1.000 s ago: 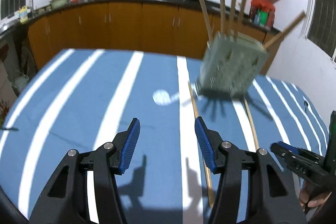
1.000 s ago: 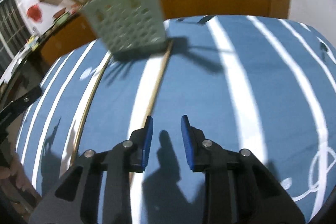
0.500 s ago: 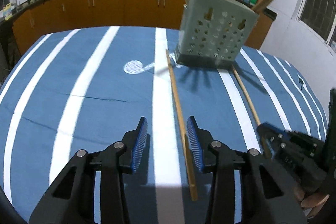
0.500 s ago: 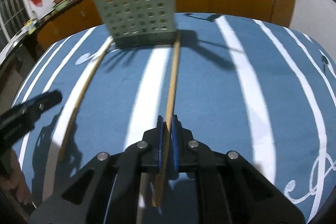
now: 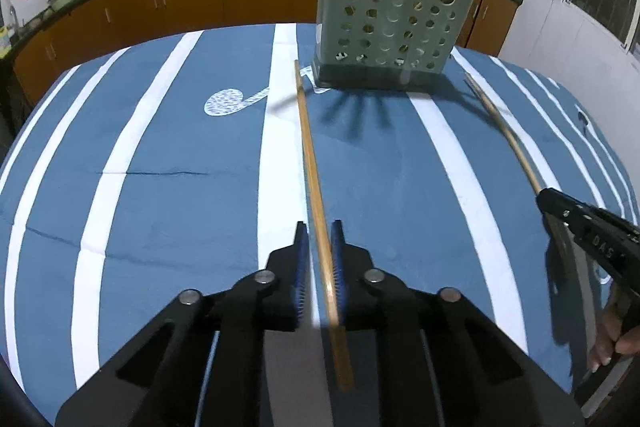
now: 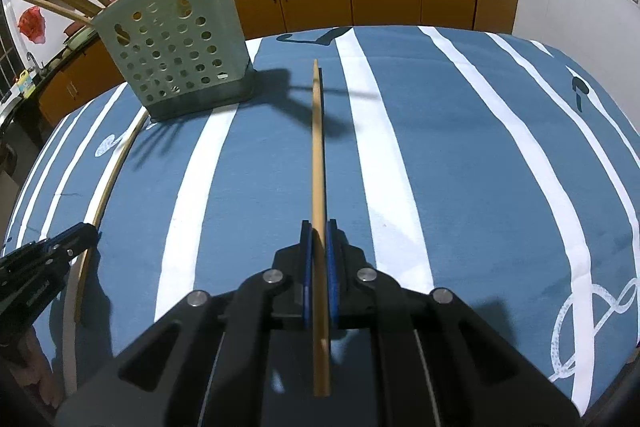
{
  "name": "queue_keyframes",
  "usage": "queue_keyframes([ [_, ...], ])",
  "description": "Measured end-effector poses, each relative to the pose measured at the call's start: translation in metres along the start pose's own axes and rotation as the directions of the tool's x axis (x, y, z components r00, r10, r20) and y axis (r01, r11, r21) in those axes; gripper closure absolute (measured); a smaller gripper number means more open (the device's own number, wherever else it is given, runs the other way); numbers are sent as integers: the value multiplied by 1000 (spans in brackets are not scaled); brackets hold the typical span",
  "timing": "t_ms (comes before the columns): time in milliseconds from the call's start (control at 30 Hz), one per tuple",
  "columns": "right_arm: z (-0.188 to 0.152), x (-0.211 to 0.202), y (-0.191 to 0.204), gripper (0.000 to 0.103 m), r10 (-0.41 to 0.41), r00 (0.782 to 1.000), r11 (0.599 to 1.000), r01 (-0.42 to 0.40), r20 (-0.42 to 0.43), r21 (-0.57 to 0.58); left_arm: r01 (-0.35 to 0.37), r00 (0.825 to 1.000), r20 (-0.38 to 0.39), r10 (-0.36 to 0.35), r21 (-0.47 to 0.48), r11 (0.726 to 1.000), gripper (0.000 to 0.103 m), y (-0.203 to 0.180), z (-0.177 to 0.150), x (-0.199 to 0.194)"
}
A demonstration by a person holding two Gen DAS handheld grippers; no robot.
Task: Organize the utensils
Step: 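Close the left tool on a chopstick while the right tool grasps the last one, then lift the chopstick with the left tool while the right tool lifts its own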
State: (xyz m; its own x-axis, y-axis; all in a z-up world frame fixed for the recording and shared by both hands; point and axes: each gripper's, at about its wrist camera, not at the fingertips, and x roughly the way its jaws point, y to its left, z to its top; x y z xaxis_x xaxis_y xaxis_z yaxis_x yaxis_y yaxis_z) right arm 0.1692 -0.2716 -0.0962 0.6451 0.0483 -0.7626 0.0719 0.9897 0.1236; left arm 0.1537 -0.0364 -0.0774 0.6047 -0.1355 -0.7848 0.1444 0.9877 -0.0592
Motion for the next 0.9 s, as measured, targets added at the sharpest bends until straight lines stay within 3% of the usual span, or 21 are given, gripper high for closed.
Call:
queue_keyframes([
  [433,7,5,11,95,9,1000,999,-9,6,-34,-93,996,-2,94,-99,991,95,60,16,6],
  [900,25,19,7,95,-37,999,998,38,19,-43,-117,993,14,118,-74,990,95,63,23,15],
])
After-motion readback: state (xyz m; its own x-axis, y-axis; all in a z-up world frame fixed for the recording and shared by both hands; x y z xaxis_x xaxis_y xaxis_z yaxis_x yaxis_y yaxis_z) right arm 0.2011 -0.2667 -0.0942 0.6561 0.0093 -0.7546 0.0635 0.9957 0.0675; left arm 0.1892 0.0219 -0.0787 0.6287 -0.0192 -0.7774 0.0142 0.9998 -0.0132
